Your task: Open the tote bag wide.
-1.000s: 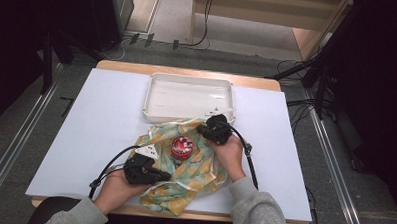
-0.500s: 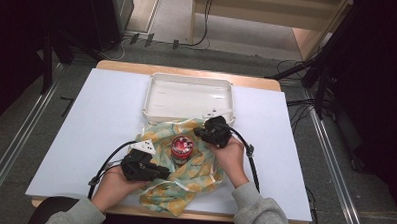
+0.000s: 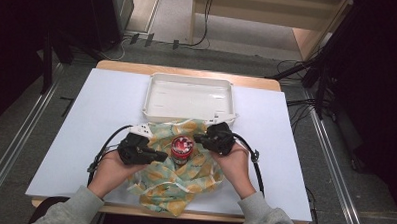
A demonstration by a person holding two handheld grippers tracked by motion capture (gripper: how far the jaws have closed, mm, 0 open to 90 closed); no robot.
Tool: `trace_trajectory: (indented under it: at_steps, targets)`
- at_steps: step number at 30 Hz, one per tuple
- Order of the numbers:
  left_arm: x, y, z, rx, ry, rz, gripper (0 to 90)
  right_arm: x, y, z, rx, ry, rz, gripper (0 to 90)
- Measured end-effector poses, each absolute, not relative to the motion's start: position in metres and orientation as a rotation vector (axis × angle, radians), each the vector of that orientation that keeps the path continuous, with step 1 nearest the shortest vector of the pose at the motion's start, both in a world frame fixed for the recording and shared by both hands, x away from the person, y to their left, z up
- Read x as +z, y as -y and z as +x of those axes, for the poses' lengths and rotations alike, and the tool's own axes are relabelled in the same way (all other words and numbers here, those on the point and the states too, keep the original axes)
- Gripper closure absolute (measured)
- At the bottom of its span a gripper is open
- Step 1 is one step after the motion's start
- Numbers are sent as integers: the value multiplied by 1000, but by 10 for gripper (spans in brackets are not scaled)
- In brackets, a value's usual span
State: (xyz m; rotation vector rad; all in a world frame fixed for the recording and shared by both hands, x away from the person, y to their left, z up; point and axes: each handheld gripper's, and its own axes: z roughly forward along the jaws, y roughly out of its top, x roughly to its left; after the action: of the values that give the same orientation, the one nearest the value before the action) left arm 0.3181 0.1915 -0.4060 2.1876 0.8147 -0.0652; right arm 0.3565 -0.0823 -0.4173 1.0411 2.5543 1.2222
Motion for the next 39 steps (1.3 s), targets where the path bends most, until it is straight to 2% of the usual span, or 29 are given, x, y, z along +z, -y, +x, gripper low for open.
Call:
trace_trajectory:
  at_steps: [6, 23, 31, 39]
  targets:
    - [-403, -196, 342, -48, -870, 2171, 899, -425, 85, 345, 1206, -2582, 1042, 900]
    - [-441, -186, 385, 22, -1004, 2192, 900, -460, 95, 344, 1119, -2612, 1112, 900]
    - [-452, -188, 392, 50, -1026, 2206, 899, -468, 106, 342, 1098, -2602, 1159, 900]
    - [-450, -190, 393, 3, -1000, 2163, 875, -466, 112, 340, 1103, -2593, 1160, 900]
